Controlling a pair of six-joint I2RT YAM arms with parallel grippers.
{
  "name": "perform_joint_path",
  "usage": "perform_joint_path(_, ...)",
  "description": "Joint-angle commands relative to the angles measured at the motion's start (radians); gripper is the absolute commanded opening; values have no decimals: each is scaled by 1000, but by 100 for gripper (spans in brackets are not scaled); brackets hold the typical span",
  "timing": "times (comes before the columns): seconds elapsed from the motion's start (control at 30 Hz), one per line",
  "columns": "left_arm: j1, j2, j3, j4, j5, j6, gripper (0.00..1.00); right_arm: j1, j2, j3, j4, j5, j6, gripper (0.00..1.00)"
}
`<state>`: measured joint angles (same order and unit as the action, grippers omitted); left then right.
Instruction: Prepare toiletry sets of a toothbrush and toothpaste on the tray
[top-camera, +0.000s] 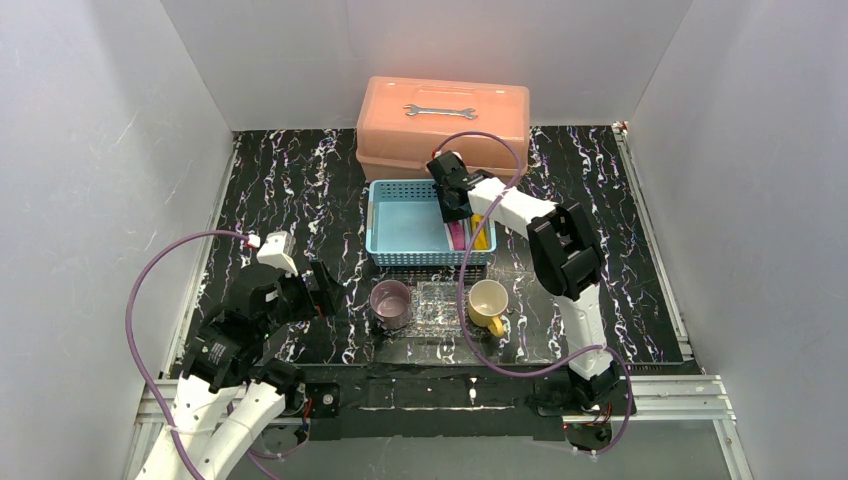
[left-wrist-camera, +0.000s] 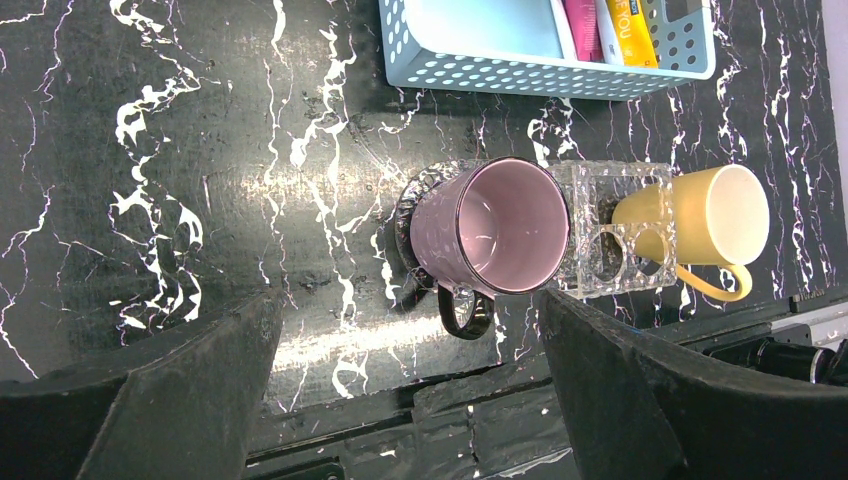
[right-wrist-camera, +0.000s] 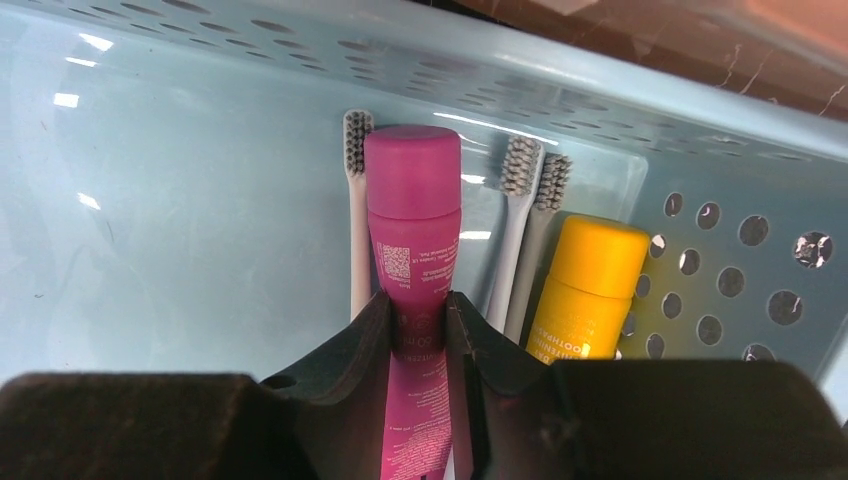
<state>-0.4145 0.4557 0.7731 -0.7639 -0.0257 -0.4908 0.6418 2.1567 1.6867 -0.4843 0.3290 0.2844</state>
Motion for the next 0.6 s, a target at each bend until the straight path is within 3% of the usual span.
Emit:
perform_joint_path(0.0, 5, 8, 9, -2, 4, 12, 99, -8, -92, -14, 65, 0, -6, 29)
perform_joint_path(0.57, 5, 8, 8, 2, 23, 13, 99, -1, -364, -123, 133, -56, 48, 27)
